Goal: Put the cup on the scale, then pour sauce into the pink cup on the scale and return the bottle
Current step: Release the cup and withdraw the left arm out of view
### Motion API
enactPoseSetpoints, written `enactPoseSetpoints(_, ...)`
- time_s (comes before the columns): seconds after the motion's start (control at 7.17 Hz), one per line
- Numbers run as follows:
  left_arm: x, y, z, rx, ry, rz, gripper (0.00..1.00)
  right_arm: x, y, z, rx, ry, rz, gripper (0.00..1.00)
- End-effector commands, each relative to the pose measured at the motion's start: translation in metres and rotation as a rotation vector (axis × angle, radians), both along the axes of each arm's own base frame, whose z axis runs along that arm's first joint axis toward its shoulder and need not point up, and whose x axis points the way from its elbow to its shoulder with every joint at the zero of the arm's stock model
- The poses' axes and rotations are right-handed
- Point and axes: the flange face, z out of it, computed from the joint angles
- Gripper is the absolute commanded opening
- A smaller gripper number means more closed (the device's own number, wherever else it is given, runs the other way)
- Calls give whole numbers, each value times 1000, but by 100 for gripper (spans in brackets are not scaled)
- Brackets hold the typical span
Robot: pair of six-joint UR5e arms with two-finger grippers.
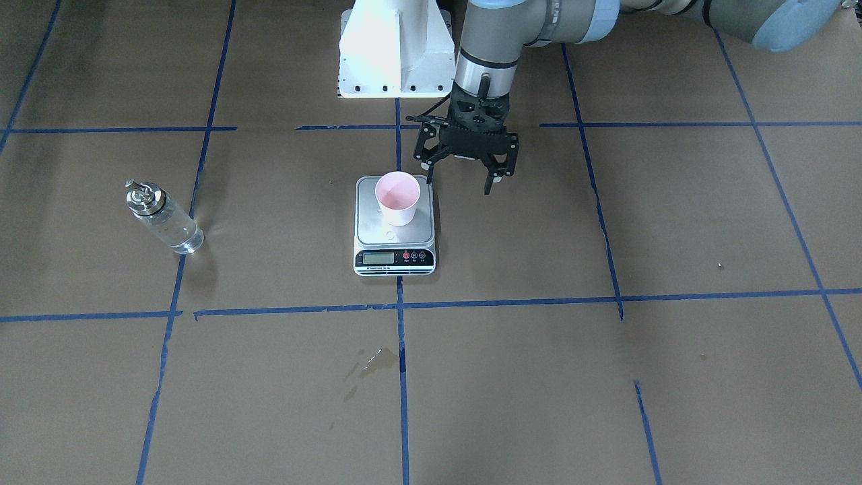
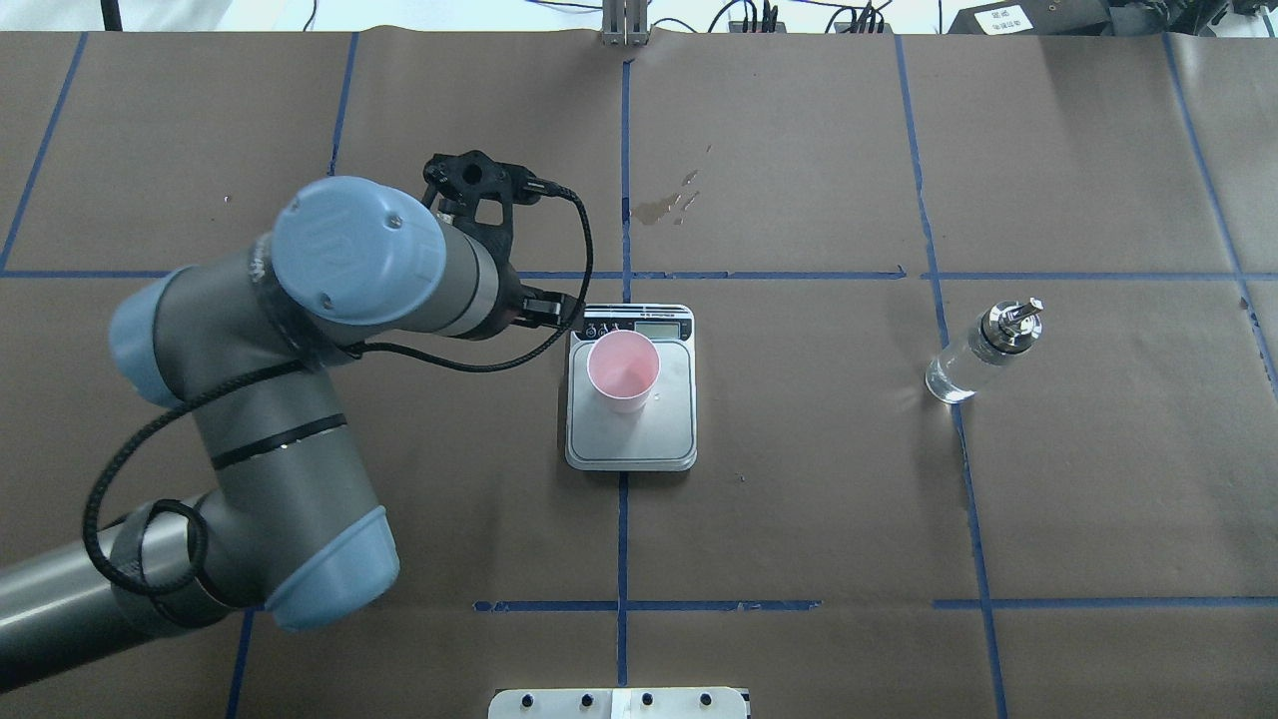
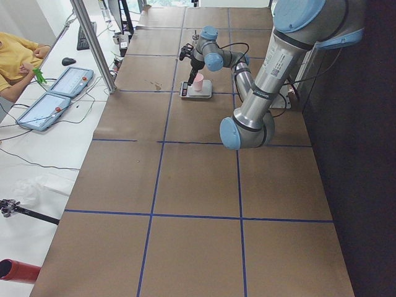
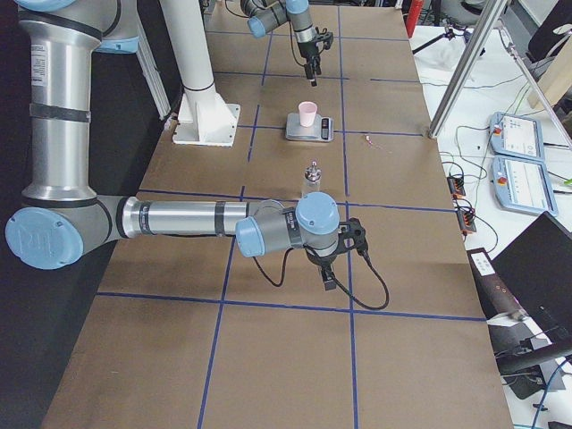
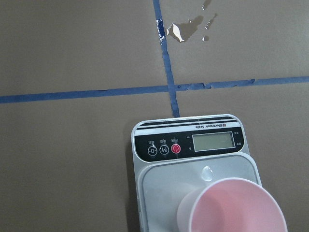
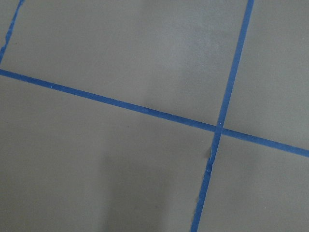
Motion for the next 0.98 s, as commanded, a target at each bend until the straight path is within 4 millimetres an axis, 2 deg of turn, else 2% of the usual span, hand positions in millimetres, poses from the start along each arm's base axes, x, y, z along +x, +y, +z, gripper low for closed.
enactPoseSetpoints(0.0,-100,-60,49,46,-100,28,100,0,8,-6,0,-4,7,100)
enactPoseSetpoints(0.14,-122,-68,91,-8,-141,21,100,0,9,-6,-5,-5,11,100)
enactPoseSetpoints(0.28,-125,-70,162,-103,-227,20,100,0,10,-6,-5,-5,11,100)
enactPoseSetpoints(0.42,-174,-104,195,-181,-251,-52,100,0,11,-6,-5,-5,9,100)
enactPoseSetpoints(0.56,-222,-125,237,-342,-169,-39,100,0,11,-7,-3,-5,11,100)
enactPoseSetpoints(0.7,-297,-130,264,-392,-91,-24,100,0,11,-8,-2,-6,10,100)
enactPoseSetpoints(0.84,-334,-116,320,-334,-159,78,100,0,11,-9,1,-6,9,100)
